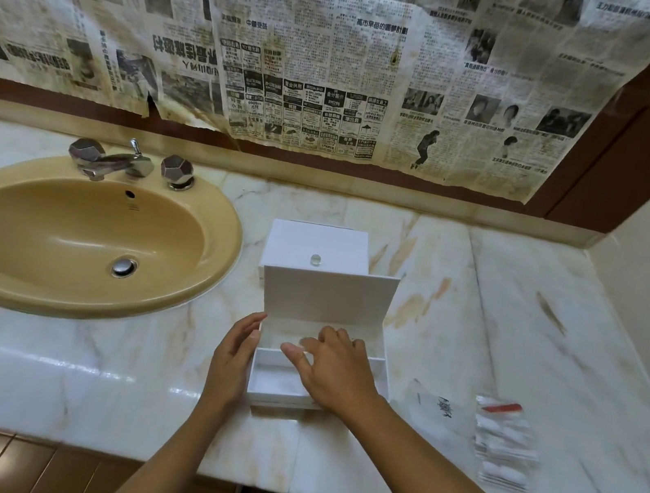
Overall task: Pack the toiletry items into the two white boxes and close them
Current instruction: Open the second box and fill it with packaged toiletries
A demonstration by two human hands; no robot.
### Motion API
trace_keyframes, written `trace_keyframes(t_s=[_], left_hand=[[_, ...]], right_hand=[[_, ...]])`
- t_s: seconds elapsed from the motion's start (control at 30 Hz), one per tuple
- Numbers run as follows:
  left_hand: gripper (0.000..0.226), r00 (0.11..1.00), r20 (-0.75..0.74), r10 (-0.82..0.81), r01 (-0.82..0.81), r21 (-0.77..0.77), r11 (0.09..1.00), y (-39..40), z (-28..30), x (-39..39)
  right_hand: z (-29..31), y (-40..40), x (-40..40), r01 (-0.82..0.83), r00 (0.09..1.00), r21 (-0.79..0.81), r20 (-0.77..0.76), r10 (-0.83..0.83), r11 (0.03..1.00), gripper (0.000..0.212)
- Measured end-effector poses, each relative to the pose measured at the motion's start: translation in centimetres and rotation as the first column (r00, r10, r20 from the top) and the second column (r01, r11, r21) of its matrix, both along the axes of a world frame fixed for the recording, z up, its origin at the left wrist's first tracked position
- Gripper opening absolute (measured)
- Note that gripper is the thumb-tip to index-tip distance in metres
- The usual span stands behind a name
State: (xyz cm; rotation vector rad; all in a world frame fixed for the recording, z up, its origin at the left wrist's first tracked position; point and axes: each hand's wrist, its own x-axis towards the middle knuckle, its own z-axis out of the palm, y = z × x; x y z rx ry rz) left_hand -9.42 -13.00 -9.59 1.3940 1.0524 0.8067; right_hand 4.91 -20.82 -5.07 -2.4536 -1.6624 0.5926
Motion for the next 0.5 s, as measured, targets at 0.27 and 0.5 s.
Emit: trace_keyframes(t_s=[0.27, 0.5], left_hand=[[0.026, 1.0, -0.015, 0.011, -0.01, 0.036, 0.999, -0.3, -0.1, 0.2], [0.024, 1.0, -0.017, 0.001, 0.0, 0.036, 0.999, -0.3, 0.1, 0.2]], right_hand=[[0.4, -0.3, -0.1, -0.003, 1.0, -0.076, -0.009, 0.002, 0.997, 0.071], [1.3, -0.5, 0.6, 0.012, 0.997, -0.043, -0.075, -0.016, 0.999, 0.064]])
